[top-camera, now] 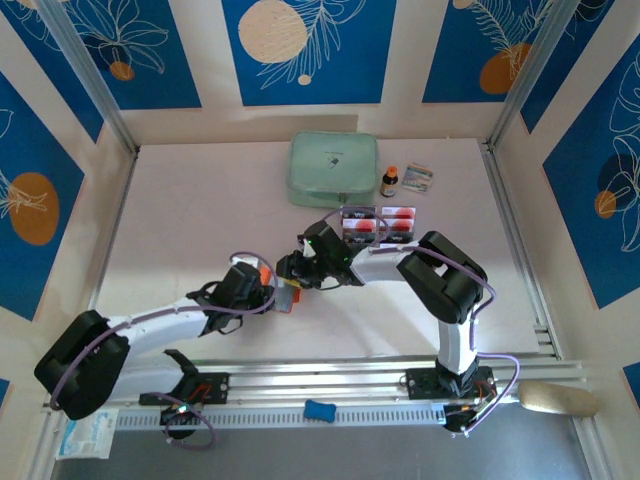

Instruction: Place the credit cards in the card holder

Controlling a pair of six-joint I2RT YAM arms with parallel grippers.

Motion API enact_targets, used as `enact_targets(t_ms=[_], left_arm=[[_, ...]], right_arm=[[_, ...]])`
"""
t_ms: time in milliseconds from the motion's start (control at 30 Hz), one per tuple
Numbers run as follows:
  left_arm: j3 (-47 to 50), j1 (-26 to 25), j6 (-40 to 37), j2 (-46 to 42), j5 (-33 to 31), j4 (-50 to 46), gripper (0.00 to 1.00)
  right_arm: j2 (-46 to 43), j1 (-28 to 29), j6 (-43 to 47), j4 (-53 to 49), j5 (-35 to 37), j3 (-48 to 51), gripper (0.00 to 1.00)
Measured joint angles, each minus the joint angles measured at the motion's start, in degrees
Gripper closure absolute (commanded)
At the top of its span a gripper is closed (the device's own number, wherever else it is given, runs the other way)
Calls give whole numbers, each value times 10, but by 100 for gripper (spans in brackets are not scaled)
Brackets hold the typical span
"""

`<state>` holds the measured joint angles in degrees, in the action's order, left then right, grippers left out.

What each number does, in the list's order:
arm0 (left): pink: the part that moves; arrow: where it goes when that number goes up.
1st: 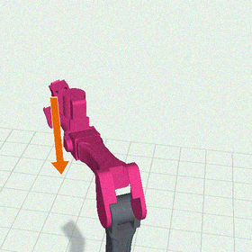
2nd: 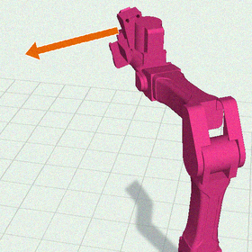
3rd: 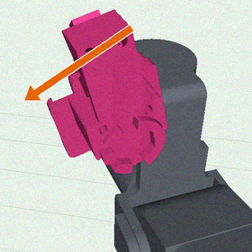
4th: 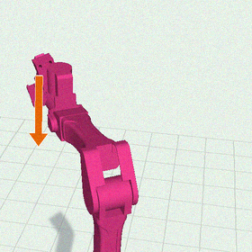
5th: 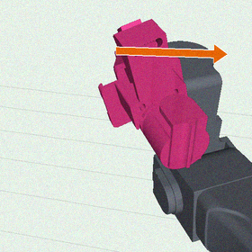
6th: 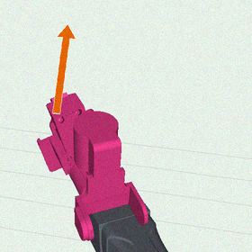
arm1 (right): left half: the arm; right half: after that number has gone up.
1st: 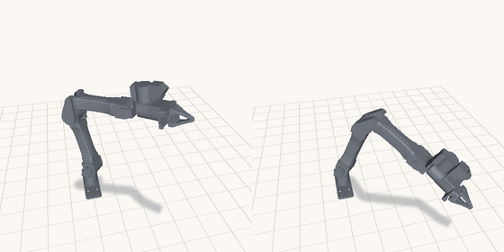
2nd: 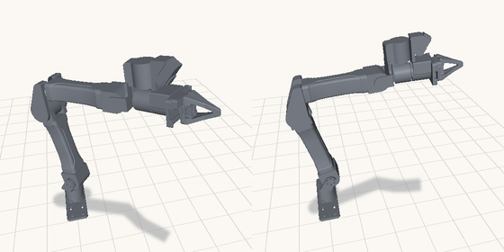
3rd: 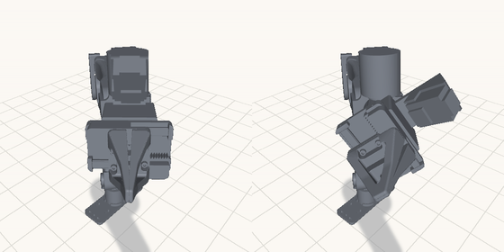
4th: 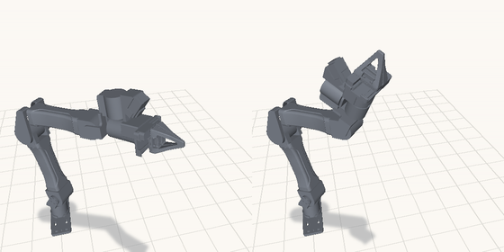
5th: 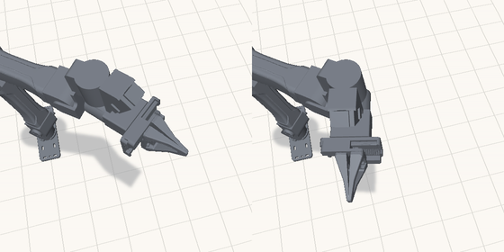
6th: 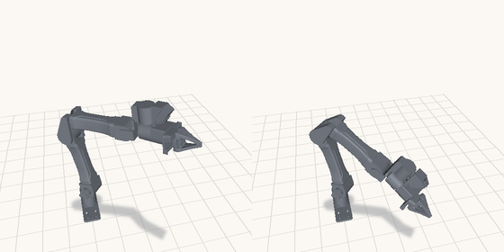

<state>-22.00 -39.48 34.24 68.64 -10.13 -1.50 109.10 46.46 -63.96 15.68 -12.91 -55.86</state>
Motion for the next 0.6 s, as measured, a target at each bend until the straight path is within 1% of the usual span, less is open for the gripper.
enact_targets(t_ms=[133,233,400,600], left_arm=[[0,0,2,-14,0,-3,46],[0,0,4,-19,0,-6,42],[0,1,6,-35,0,-19,29],[-9,4,10,-75,-8,-55,12]], right_arm=[[-13,-3,5,-17,7,0,59],[-52,-3,23,-58,26,1,57],[-120,5,55,-144,80,0,52],[-118,35,77,-233,131,0,52]])
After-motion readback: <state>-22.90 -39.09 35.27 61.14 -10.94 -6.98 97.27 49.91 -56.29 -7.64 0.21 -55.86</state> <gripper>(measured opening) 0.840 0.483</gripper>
